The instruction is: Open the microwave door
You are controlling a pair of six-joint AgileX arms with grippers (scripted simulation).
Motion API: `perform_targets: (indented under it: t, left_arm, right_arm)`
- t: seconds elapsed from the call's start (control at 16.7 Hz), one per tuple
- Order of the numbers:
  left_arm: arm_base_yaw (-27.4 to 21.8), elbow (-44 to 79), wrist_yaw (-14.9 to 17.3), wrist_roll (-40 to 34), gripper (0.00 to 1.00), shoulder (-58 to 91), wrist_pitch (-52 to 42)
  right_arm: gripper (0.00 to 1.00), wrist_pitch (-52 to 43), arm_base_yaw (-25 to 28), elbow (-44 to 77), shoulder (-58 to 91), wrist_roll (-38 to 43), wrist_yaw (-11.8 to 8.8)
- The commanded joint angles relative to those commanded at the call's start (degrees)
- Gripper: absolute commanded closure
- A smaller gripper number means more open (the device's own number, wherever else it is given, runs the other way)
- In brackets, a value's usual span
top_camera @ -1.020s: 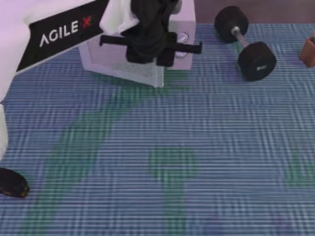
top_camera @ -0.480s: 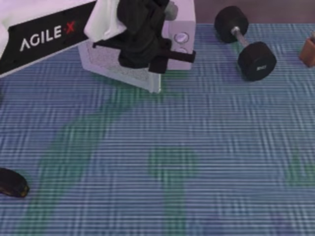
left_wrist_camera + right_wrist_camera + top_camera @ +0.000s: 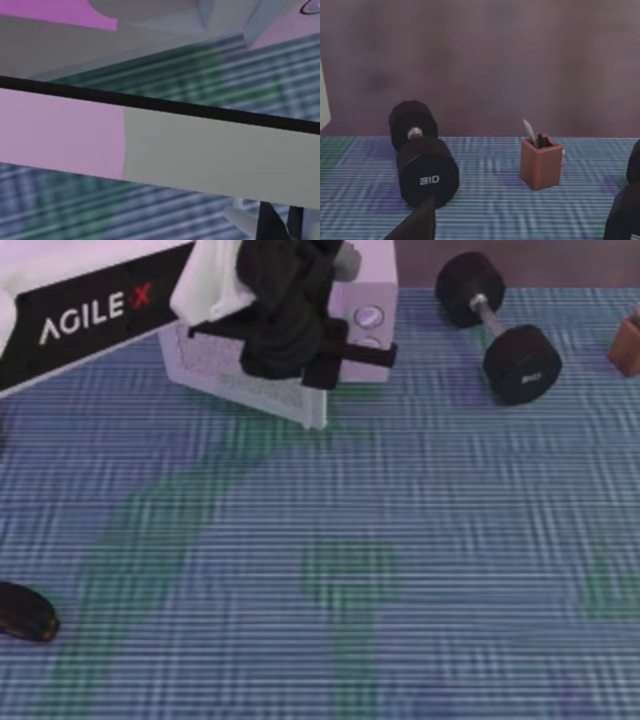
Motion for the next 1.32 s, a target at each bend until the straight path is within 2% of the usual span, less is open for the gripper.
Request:
perform_targets:
  t: [0.84, 1.02, 1.32]
  left_arm:
    - [0.0, 0.0, 0.0, 0.0, 1.0, 0.0, 0.0]
    - [-0.2, -0.9, 0.8, 0.6, 1.0, -0.5, 0.4]
    - [1.4, -6.8, 3.6, 6.3, 1.0, -4.6, 2.8]
  right_arm:
    - [0.0, 0.0, 0.0, 0.0, 0.0, 0.0, 0.0]
    - [0.0, 0.0, 0.0, 0.0, 0.0, 0.0, 0.0]
    - [0.0, 0.0, 0.0, 0.0, 0.0, 0.0, 0.0]
